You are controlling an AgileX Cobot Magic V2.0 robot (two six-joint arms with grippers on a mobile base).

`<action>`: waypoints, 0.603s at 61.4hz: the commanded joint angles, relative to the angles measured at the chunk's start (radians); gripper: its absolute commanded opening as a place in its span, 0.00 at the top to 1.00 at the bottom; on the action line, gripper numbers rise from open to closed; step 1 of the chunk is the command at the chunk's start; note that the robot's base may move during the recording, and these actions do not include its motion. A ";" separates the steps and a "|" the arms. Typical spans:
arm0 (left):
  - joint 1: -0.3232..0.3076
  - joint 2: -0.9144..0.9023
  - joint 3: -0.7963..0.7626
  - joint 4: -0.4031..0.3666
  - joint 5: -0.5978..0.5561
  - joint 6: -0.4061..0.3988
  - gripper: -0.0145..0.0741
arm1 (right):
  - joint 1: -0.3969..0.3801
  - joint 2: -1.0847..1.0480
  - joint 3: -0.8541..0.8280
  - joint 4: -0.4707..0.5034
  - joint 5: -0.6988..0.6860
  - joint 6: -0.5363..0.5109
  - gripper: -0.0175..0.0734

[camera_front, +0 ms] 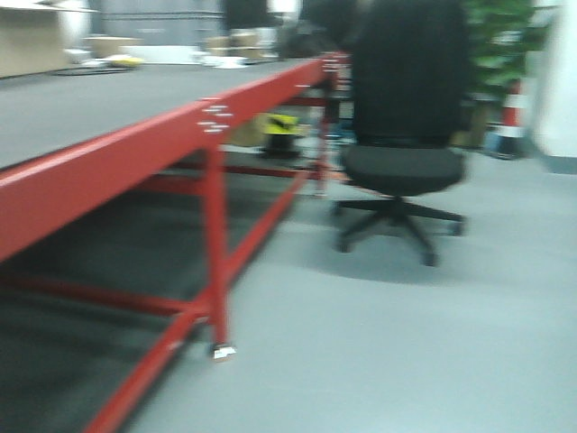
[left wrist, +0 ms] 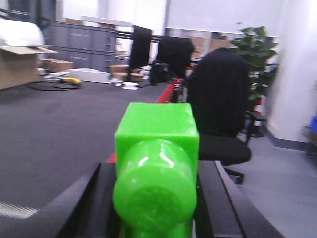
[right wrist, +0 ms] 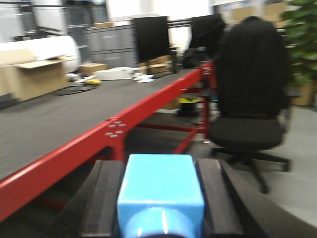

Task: Grab block from conveyor and place in blue bin
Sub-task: 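Drive the base to the steel shelf of blue bins, holding both blocks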

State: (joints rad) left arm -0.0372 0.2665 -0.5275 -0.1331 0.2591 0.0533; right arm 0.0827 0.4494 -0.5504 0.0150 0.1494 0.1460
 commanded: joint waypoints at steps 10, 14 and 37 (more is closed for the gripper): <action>-0.005 -0.004 0.000 -0.003 -0.017 -0.003 0.96 | -0.001 -0.005 -0.006 -0.008 -0.023 -0.003 0.99; -0.005 -0.004 0.000 -0.003 -0.017 -0.003 0.96 | -0.001 -0.005 -0.006 -0.008 -0.023 -0.003 0.99; -0.005 -0.004 0.000 -0.003 -0.017 -0.003 0.96 | -0.001 -0.005 -0.006 -0.008 -0.023 -0.003 0.99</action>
State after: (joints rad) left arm -0.0372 0.2665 -0.5260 -0.1338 0.2591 0.0533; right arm 0.0827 0.4474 -0.5504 0.0150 0.1494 0.1456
